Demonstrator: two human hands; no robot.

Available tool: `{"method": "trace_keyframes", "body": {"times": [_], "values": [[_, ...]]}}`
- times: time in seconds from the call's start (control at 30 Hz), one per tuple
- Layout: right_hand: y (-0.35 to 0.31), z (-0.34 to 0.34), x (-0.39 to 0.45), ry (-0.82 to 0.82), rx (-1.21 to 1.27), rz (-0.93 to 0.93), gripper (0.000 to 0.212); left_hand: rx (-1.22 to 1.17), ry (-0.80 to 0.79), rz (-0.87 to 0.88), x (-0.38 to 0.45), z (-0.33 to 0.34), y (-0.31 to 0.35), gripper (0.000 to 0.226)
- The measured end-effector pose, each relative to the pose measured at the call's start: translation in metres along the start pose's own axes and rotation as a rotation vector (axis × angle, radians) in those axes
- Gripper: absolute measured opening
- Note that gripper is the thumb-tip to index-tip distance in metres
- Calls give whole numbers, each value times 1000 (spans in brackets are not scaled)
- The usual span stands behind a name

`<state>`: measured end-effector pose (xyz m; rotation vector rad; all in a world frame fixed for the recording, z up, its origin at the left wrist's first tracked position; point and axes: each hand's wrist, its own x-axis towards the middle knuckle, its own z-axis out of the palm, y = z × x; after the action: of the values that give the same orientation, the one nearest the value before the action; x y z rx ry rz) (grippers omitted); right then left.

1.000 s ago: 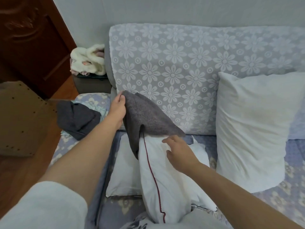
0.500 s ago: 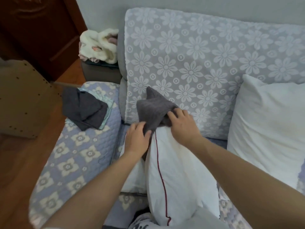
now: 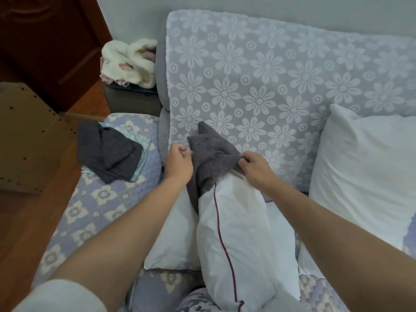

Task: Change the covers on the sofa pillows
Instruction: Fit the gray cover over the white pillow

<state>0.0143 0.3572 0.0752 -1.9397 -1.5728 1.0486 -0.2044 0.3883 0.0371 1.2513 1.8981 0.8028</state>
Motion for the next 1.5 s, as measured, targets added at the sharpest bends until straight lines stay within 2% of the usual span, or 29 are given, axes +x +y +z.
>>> {"method": "trace_keyframes", "body": {"times": [0.07, 0.1, 0.13, 0.17, 0.23, 0.3, 0.37, 0.47, 0.57, 0.63, 0.7, 0.77, 0.87, 0.97, 1.03, 1.13, 1.2, 1.27, 1.33, 1.4, 1.5], "values": [[2, -4, -4, -33, 50, 49, 20, 85, 148, 385, -43, -1, 4, 11], [3, -5, -5, -23, 83, 64, 19, 137, 117, 558, -63, 3, 1, 16], [4, -5, -4, -2, 98, 65, 18, 204, 40, 655, -78, 10, -2, 20], [4, -6, -2, 31, 100, 58, 17, 302, -32, 681, -88, 18, -4, 24], [0, -6, 1, 72, 23, 11, 14, 409, -49, 563, -86, 33, -6, 27], [-3, -6, 0, 107, -51, -29, 13, 372, -13, 416, -73, 37, -4, 20], [-2, -7, -2, 130, -94, -37, 16, 336, 0, 390, -65, 35, -6, 12], [2, -10, -8, 242, -243, -97, 19, 229, -25, 359, -69, 21, -2, 24], [5, -7, -30, 373, -340, -282, 12, 185, -55, 378, -84, -3, 18, 37], [9, 2, -53, 300, -341, -464, 18, 147, -140, 355, -101, -15, 32, 40], [12, 15, -76, 210, -422, -567, 31, 19, -306, 265, -124, -20, 39, 40], [14, 28, -87, 195, -502, -551, 39, -18, -464, 253, -142, -21, 40, 38], [12, 30, -86, 308, -462, -445, 34, 46, -583, 364, -150, -23, 40, 34], [22, 22, -83, 424, -454, -491, 33, 67, -533, 500, -146, -26, 40, 27], [31, 15, -83, 509, -448, -509, 31, 75, -489, 507, -148, -22, 32, 17], [34, 8, -80, 586, -440, -490, 30, 278, -402, 367, -163, 6, 8, 28], [29, 13, -82, 581, -424, -505, 30, 266, -256, 201, -164, 32, -2, 45], [27, 24, -92, 536, -424, -567, 28, 288, -105, 151, -154, 50, -1, 56], [34, 34, -106, 450, -427, -616, 25, 350, -4, 175, -143, 58, 3, 55], [48, 32, -112, 406, -406, -567, 20, 356, 34, 233, -140, 56, 2, 43], [68, 17, -111, 353, -437, -504, 21, 435, 50, 490, -149, 41, -15, 21]]}}
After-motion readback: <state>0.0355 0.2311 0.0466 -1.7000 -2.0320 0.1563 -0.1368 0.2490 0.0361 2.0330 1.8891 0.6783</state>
